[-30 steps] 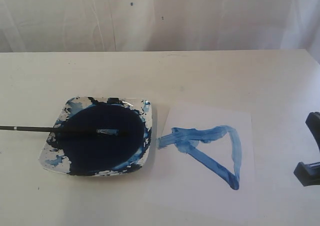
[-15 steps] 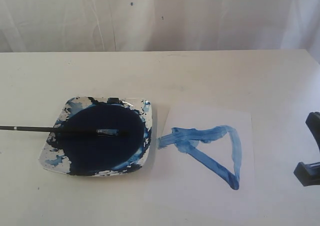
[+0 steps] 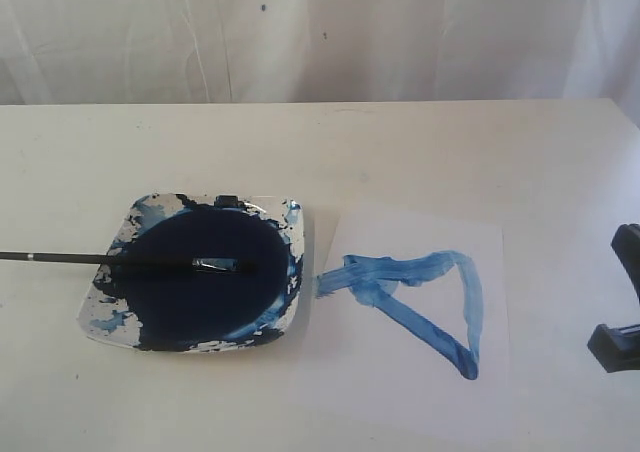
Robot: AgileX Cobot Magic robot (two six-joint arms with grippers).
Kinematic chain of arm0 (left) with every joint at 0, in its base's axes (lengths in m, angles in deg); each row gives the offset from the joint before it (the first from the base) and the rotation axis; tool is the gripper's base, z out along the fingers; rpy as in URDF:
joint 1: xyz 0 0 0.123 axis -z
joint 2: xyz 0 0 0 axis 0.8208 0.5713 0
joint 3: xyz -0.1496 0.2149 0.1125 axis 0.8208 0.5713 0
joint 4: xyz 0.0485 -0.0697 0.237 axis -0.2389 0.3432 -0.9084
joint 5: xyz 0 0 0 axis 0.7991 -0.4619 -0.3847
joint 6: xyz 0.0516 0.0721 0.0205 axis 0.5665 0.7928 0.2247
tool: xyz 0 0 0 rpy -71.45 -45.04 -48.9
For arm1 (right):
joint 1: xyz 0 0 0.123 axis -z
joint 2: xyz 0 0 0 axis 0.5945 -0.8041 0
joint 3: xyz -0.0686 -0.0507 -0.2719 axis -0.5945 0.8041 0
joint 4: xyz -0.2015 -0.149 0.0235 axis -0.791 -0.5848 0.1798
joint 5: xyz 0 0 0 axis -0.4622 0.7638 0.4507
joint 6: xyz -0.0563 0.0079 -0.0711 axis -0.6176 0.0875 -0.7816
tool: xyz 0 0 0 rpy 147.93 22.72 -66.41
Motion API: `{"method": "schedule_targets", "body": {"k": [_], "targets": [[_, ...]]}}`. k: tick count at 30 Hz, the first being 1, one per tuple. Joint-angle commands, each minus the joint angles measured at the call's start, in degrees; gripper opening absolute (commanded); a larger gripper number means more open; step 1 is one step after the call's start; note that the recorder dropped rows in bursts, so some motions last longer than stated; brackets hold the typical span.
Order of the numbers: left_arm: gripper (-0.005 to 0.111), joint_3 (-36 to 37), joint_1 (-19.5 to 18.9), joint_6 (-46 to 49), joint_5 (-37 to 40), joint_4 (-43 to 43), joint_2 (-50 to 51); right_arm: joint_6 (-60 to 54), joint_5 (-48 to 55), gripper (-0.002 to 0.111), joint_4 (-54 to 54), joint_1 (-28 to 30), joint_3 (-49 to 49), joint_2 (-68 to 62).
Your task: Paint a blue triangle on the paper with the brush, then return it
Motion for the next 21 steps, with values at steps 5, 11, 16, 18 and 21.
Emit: {"method": "schedule_targets", "body": {"k": [5, 11, 16, 18, 21], "targets": [[0.000, 0.39, 0.59, 13.47, 1.03, 6.66, -0.27, -0.11, -0.70, 0.000, 0.25, 0.08, 0.41, 0.33], [0.000, 0.39, 0.59, 25.80, -1.10, 13.28, -0.27, -0.11, -0.70, 0.000, 0.25, 0.08, 0.41, 0.33], [0.000, 0.39, 0.59, 25.31, -1.38, 13.28, -0.27, -0.11, -0.70, 0.000, 0.25, 0.08, 0.41, 0.33], [0.000, 0.39, 0.59, 25.31, -1.38, 13.28, -0.27, -0.11, -0.70, 0.000, 0.25, 0.08, 0.41, 0.33], [0.000, 0.39, 0.59, 25.31, -1.38, 13.28, -0.27, -0.11, -0.70, 0.000, 0.25, 0.08, 0.41, 0.33]]}}
